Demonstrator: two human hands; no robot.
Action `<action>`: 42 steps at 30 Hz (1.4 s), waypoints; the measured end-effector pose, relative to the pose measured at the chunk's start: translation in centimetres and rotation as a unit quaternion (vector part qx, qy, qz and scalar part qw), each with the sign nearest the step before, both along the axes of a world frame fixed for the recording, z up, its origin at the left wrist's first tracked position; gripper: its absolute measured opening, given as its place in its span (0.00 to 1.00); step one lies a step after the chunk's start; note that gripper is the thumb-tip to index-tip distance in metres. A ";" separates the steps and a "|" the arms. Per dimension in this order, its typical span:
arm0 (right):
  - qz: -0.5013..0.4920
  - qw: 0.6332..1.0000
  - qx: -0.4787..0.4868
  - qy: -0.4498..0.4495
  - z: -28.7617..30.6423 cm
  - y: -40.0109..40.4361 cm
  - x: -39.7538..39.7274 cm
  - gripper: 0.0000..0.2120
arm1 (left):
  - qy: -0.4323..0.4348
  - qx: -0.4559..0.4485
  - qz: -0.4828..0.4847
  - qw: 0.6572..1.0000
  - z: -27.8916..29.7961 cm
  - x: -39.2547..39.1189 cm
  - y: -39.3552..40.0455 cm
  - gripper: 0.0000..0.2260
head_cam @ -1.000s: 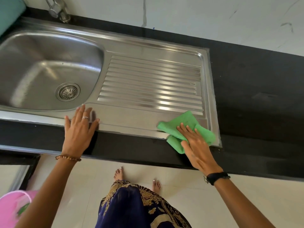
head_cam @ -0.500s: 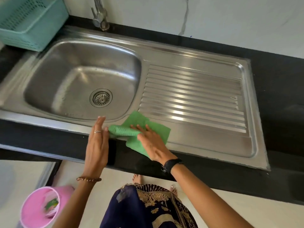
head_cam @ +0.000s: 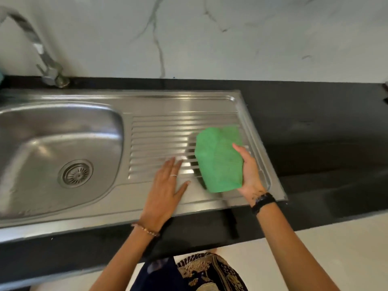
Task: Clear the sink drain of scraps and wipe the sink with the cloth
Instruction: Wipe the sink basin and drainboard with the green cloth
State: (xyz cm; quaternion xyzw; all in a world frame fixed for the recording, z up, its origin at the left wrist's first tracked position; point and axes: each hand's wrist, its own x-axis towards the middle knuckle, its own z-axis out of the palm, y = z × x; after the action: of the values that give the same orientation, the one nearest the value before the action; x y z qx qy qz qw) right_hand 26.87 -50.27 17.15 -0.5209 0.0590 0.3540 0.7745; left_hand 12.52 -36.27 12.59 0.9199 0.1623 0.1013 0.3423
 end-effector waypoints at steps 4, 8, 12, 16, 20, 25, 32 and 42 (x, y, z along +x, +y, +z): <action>0.074 0.985 -0.118 -0.098 0.7 -2.8 4.8 0.09 | 0.042 0.041 -0.100 0.993 -0.8 5.2 -2.9 0.30; 0.142 0.923 -0.265 -0.240 0.3 -3.0 10.9 0.15 | 0.067 0.060 -0.115 0.989 -1.1 9.2 -4.7 0.30; 0.193 0.826 -0.347 -0.400 0.5 -0.9 17.8 0.21 | 0.086 0.075 -0.100 0.988 -1.2 11.9 -6.0 0.32; 0.284 0.731 -0.335 -0.522 1.7 3.0 24.6 0.32 | 0.120 0.058 -0.074 0.988 -1.4 14.2 -7.3 0.34; 0.365 0.588 -0.337 -0.638 1.1 7.1 30.1 0.37 | 0.134 0.049 -0.031 0.989 -2.3 15.8 -8.6 0.34; 0.448 0.458 -0.415 -0.646 -3.9 7.1 32.9 0.32 | 0.165 0.040 0.005 0.985 -3.2 16.2 -9.7 0.33; 0.405 0.454 -0.421 -0.673 -7.6 4.5 30.3 0.33 | 0.173 0.039 0.028 0.984 -3.3 15.4 -10.4 0.33; 0.372 0.551 -0.405 -0.627 -6.9 -1.3 22.3 0.33 | 0.170 0.033 0.038 0.984 -3.1 11.5 -11.3 0.33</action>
State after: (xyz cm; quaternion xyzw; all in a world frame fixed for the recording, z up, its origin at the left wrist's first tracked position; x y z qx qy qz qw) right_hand 49.15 -51.59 10.22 -0.8450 -0.5037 0.1325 0.1209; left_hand 24.01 -47.55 9.50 0.9278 0.2492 -0.0387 0.2750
